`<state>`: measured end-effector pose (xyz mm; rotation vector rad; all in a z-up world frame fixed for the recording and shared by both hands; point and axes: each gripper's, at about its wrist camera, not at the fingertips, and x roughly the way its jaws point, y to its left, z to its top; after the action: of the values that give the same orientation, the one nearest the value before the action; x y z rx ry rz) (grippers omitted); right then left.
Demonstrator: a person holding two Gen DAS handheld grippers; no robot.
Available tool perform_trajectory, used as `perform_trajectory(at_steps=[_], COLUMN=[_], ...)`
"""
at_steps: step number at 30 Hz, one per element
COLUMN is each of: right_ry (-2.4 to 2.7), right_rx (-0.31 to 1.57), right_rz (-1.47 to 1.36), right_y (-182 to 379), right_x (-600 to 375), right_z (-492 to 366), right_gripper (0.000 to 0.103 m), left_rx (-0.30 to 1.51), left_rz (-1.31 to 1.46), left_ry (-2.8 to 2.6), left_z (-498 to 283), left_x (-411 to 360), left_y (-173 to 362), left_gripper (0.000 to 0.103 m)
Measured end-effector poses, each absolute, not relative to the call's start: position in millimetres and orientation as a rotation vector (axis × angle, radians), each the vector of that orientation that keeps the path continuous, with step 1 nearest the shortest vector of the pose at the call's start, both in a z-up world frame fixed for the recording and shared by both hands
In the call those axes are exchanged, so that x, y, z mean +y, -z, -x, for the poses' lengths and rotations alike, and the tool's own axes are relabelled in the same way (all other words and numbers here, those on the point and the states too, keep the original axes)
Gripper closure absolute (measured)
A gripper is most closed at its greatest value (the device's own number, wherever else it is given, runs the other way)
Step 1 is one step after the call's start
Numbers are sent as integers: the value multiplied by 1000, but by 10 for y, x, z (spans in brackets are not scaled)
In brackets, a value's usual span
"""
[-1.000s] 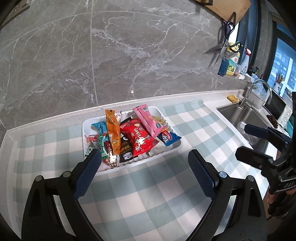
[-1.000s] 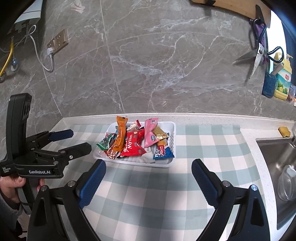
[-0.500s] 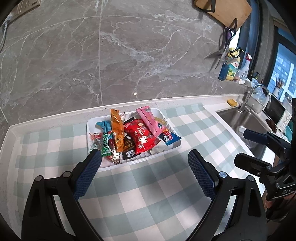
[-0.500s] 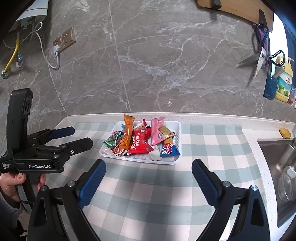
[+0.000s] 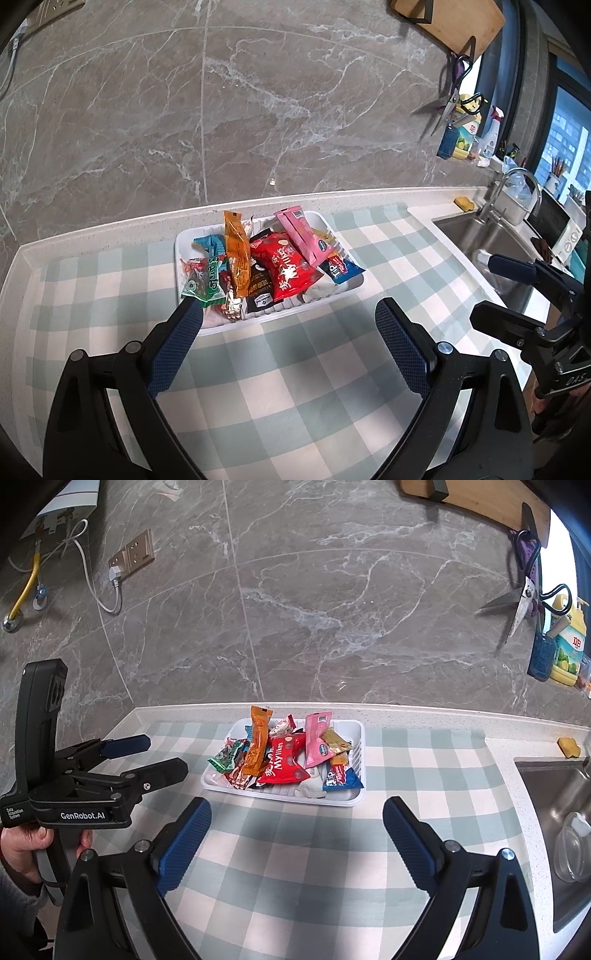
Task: Organize snacks
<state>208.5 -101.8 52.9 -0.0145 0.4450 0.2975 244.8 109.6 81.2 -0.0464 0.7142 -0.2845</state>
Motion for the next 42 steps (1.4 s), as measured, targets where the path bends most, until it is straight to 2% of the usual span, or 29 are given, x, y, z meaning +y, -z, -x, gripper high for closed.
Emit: perform_trajectory(at_steps=[42], right_ry=[-288], right_rx=[449], right_rz=[-1], right_y=[-465], right_x=[-1049], right_z=[-2076], right_gripper=[7], left_rx=[723], left_rz=[50], left_ry=[272], left_z=[-2454], left_x=[1120], left_y=[-750], left_gripper=[8])
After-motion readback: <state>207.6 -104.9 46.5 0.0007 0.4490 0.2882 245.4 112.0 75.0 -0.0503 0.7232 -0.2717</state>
